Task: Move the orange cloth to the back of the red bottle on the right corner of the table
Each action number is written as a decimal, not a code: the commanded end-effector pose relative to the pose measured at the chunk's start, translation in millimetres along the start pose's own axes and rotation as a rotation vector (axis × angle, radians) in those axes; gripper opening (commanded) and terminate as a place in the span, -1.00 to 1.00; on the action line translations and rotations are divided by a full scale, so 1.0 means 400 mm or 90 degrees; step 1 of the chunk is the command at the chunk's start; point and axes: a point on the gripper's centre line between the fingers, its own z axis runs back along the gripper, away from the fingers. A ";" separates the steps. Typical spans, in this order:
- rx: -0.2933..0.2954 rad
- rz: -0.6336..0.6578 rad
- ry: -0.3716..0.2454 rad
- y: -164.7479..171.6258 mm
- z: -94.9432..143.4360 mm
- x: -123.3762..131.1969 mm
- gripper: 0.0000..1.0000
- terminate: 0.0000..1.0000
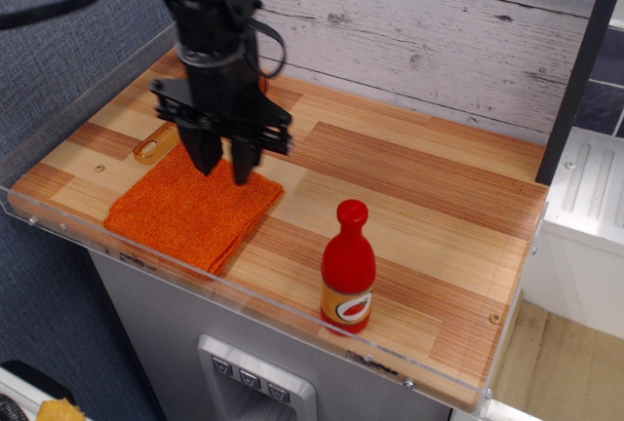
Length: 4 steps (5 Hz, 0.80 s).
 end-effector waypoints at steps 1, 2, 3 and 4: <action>0.071 0.014 -0.006 0.079 -0.005 -0.014 -1.00 -1.00; 0.073 -0.016 0.003 0.081 -0.056 -0.018 -1.00 -1.00; 0.075 0.028 -0.028 0.074 -0.082 -0.012 -1.00 -1.00; 0.049 0.095 -0.020 0.059 -0.112 -0.008 -1.00 -1.00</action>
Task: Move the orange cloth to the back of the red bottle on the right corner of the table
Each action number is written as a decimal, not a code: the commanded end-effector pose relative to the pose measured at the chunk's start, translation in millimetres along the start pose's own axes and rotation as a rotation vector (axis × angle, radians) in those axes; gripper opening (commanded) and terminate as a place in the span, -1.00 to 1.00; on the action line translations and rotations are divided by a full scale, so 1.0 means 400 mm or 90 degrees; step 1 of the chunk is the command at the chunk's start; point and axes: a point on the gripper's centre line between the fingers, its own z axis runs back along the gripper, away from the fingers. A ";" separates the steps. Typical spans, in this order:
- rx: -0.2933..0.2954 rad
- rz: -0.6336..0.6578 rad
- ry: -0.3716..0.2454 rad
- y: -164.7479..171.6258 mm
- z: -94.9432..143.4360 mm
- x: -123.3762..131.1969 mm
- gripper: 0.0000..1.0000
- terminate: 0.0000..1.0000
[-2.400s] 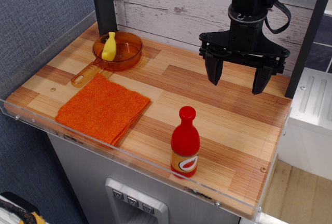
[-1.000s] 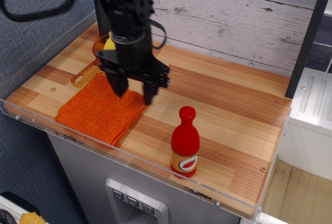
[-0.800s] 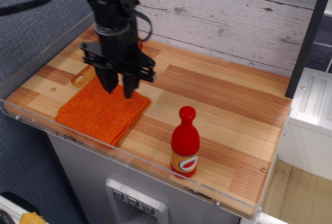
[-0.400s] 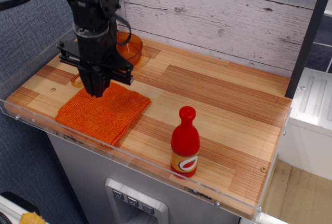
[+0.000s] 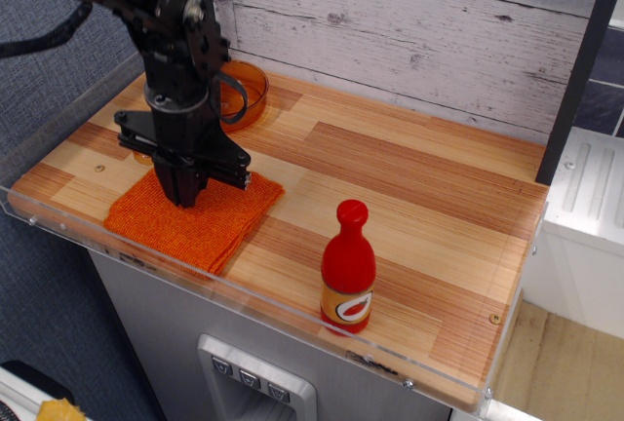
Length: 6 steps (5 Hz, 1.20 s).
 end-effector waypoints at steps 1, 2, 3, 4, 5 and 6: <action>-0.038 0.169 0.006 -0.038 -0.016 0.018 -1.00 -1.00; -0.053 0.214 0.035 -0.075 -0.034 0.019 -1.00 -1.00; -0.052 0.216 0.033 -0.123 -0.025 0.030 -1.00 -1.00; -0.059 0.238 0.038 -0.193 -0.014 0.053 -1.00 -1.00; -0.080 0.245 0.046 -0.256 0.007 0.070 -1.00 -1.00; -0.109 0.251 0.029 -0.304 0.030 0.104 -1.00 -1.00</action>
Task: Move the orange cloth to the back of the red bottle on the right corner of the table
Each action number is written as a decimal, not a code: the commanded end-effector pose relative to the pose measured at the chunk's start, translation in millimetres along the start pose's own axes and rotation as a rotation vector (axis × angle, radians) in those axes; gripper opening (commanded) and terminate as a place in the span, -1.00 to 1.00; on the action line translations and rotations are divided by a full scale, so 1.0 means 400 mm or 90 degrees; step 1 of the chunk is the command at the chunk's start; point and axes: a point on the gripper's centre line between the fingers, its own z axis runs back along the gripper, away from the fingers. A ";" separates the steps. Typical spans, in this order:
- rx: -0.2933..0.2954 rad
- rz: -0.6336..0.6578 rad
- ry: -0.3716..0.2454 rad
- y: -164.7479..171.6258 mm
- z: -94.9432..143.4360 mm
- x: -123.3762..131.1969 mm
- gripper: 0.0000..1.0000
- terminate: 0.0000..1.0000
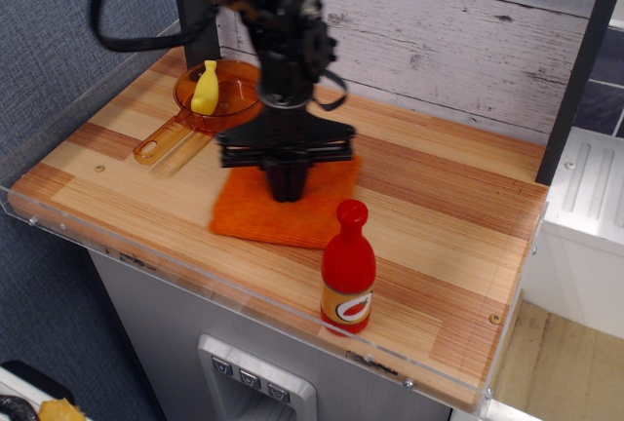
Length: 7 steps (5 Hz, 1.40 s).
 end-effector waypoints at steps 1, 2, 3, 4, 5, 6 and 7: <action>-0.056 0.023 -0.019 -0.117 0.031 0.022 -1.00 -1.00; -0.068 -0.002 -0.027 -0.179 0.006 0.029 -1.00 -1.00; -0.094 -0.052 -0.034 -0.238 -0.002 0.026 -1.00 -1.00; -0.123 -0.100 -0.033 -0.284 0.016 0.024 -1.00 -1.00; -0.139 -0.123 -0.039 -0.309 0.030 0.026 -1.00 -1.00; -0.137 -0.131 -0.048 -0.313 0.041 0.029 -1.00 -1.00; -0.121 -0.127 -0.064 -0.298 0.074 0.035 -1.00 -1.00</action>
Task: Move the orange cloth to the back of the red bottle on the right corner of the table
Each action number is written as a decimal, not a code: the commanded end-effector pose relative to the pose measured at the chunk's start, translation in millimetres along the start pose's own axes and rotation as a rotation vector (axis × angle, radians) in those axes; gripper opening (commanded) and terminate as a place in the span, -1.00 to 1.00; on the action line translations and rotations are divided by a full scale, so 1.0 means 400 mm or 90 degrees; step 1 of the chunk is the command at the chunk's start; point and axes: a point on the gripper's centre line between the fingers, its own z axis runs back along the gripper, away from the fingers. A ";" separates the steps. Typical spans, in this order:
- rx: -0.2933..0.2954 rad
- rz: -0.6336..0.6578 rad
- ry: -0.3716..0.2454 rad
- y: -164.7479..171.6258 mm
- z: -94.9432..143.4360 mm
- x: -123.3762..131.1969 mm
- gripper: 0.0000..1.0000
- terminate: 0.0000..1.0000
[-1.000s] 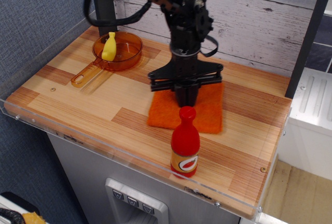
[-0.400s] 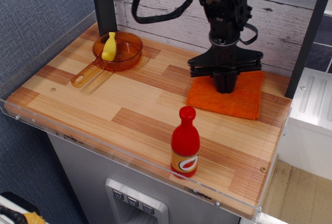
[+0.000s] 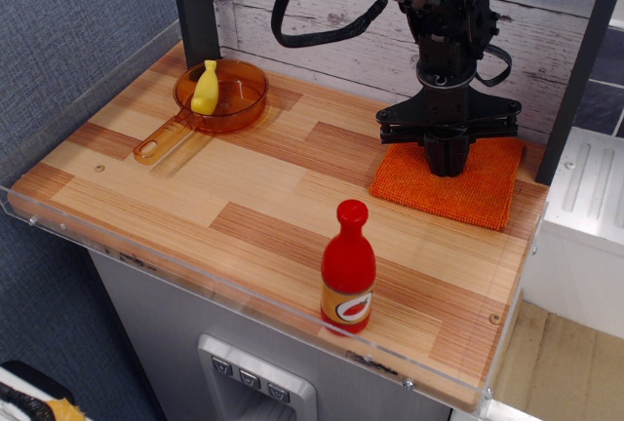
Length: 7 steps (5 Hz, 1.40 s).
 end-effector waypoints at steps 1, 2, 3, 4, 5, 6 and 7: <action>0.008 -0.013 -0.038 -0.013 0.098 0.022 -1.00 -1.00; -0.027 -0.004 -0.042 -0.022 0.119 0.033 1.00 -1.00; -0.041 -0.012 -0.077 -0.033 0.140 0.037 1.00 -1.00; -0.050 -0.013 -0.102 -0.046 0.172 0.041 1.00 -1.00; -0.049 -0.016 -0.098 -0.040 0.194 0.048 1.00 -1.00; 0.011 -0.037 -0.074 -0.011 0.214 0.057 1.00 -1.00; 0.075 -0.061 -0.045 0.066 0.240 0.075 1.00 -1.00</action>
